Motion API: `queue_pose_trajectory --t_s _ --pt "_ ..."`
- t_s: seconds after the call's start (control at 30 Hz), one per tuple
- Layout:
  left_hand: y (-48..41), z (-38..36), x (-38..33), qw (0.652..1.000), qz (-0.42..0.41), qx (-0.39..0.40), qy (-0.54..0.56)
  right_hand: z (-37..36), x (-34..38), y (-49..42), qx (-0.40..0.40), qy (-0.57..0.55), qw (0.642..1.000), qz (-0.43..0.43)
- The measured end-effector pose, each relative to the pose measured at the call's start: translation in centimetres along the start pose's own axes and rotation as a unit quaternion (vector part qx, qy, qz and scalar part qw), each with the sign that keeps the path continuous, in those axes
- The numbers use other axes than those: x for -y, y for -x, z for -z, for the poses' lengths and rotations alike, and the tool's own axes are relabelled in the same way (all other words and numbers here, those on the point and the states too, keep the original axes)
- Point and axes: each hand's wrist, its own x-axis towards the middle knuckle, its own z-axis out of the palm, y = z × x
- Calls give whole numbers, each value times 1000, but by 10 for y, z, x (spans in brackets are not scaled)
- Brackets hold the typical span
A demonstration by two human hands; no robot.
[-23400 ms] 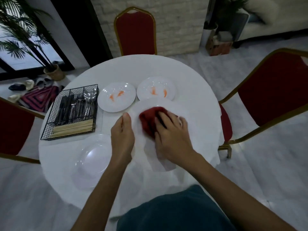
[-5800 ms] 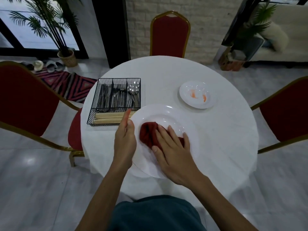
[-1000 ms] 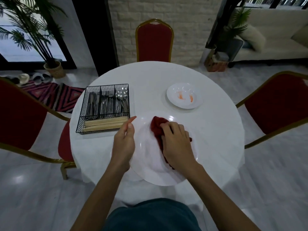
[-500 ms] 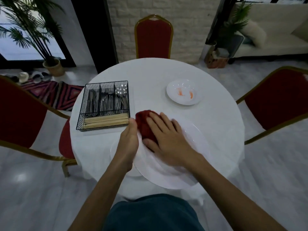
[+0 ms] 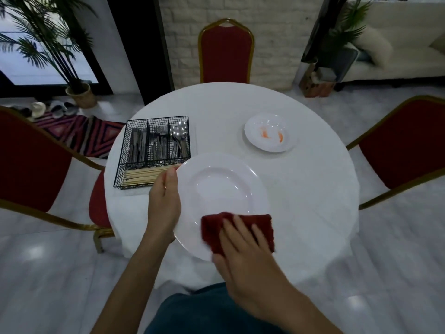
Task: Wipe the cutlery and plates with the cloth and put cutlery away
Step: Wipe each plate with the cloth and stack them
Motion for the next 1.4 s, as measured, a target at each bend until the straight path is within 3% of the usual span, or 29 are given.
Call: queue_pose_trajectory --t_s 0.1,0.17,0.27,0.37,0.5,0.63,0.7,0.83,0.93,1.07,1.2,1.3,1.4 --pt "9 -10 7 1000 21 19 8 24 25 -8 69 -133 989 13" --pt "14 -17 11 998 42 42 8 28 27 -23 25 -137 990 30" --pt "14 -21 10 995 78 56 34 23 -1 -51 -27 -91 994 62" --pt "16 -23 1 997 46 62 15 16 -38 -72 -63 -27 996 47" --pt "11 -9 -10 1000 -2 24 9 7 -58 -74 -69 32 997 -17" --pt "0 8 -11 1000 -23 -19 0 -12 -41 -45 -49 43 998 -1" --pt "-3 10 -9 999 -37 -27 -8 -21 -23 -26 -50 12 998 31" --pt "3 -1 3 1000 -22 -2 -13 -5 10 -20 30 -124 990 55" --pt "15 -14 7 999 -5 21 -28 3 8 -41 -31 -120 990 60" --pt "22 -25 7 996 7 83 -30 6 -29 -79 -126 -53 991 -2" --pt "25 -20 5 992 -42 96 -70 29 -77 -99 -181 -63 980 -58" --pt "21 -9 -8 994 -83 59 -50 39 -97 -86 -210 -221 943 -131" --pt "16 -2 -20 992 -123 21 -12 30 -93 -67 -208 -423 847 -244"
